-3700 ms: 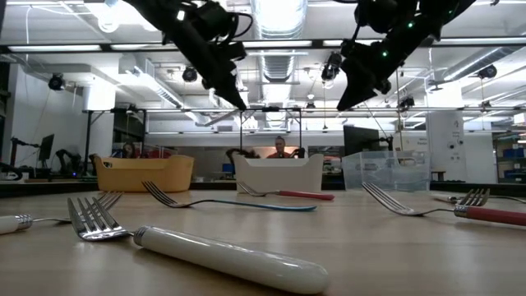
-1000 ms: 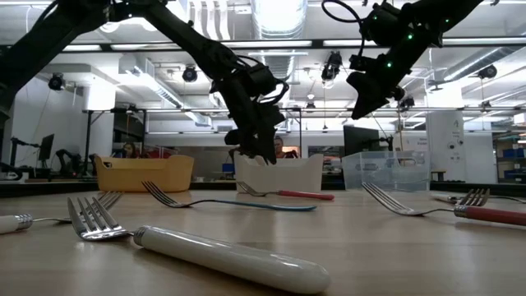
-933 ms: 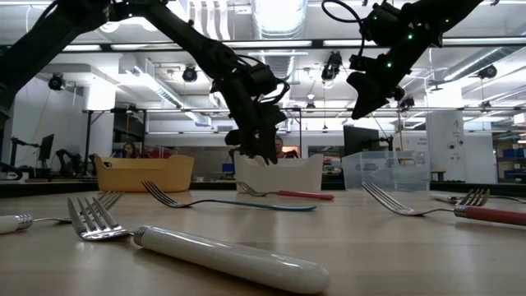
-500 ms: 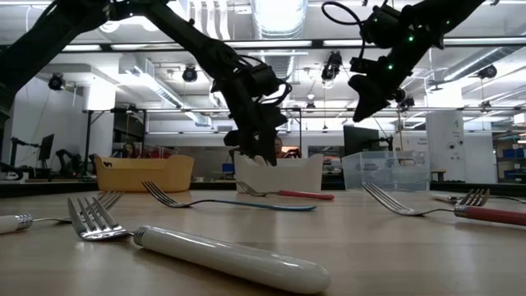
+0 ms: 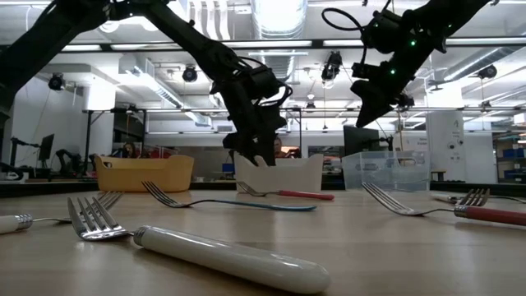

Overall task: Sort silverware by color (type)
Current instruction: Put the white fork into the white bin

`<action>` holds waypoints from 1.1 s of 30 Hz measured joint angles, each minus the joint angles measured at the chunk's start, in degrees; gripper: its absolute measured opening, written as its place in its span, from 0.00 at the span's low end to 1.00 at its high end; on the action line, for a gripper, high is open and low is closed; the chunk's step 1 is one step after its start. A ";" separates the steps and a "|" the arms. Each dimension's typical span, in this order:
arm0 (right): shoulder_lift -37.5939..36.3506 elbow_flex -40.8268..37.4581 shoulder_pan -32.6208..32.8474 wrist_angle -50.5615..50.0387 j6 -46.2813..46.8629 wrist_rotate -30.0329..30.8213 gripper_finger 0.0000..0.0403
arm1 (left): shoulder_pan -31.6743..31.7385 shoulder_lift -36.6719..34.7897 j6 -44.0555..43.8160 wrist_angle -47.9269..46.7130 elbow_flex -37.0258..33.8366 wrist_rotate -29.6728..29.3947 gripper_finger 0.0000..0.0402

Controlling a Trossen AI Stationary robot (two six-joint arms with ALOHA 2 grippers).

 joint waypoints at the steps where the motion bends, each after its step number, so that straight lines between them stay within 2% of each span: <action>1: 0.00 -0.04 0.00 -0.01 -0.04 0.00 0.13 | -0.08 0.00 -0.26 0.00 0.00 0.00 0.37; 25: 0.00 -1.00 0.00 0.20 -1.00 0.33 0.13 | -0.56 -0.12 -2.35 0.34 -2.50 -0.76 0.37; 28: 0.00 -1.00 0.00 0.20 -0.62 0.33 0.13 | -0.51 -0.17 -1.88 0.30 -2.89 -1.01 0.35; 33: 0.00 -1.00 0.00 0.20 -0.48 0.33 0.13 | -0.49 -0.17 -1.11 0.38 -2.89 -1.00 0.25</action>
